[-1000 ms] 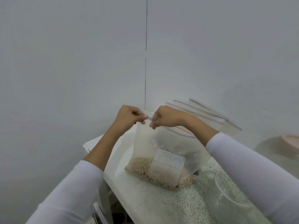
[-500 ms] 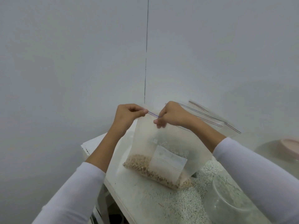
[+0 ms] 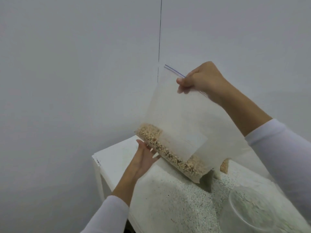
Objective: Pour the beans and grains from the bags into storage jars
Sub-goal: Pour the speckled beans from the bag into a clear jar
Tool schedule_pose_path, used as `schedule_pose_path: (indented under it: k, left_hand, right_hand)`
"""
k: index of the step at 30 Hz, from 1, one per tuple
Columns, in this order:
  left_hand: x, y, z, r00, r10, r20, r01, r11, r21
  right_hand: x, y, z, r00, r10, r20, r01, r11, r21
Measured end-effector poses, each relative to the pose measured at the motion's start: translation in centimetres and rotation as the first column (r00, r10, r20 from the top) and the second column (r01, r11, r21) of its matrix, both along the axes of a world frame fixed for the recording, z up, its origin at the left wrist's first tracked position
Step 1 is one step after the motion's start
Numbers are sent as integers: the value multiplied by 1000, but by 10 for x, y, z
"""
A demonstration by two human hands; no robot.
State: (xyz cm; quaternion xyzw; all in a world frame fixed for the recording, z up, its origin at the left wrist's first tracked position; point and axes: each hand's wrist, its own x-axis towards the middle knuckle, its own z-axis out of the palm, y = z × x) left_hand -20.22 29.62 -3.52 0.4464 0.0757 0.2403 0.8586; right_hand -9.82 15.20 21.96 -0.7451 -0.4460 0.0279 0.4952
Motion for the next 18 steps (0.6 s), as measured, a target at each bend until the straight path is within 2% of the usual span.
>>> schedule_pose_path:
  k: [2,3,6,11,15,18]
  left_hand:
    - [9,-13,13,991,2,137,17,990,-138]
    - [14,-17,21,987,48,156,-13,977,-215]
    - [25,-20,40,982,170,88,-129,927,-352]
    - [32,-12,50,978,163,129,-111,935,-337]
    - [32,-6,58,972,110,209,-40,949,-314]
    - [30,0,62,973,116,202,-62,965,-253]
  right_hand:
    - [-2,-1,1,995,44,-88,-37,997,71]
    - [-3,-3,1,991,65,-119,-55,994,91]
    - [-1,-12,0,972,129,-197,-114,990,86]
    - [10,-27,2,935,192,-299,-177,981,77]
    - [17,-40,1,936,236,-262,-231,972,52]
    - [23,-49,-3,935,246,-256,-242,969,50]
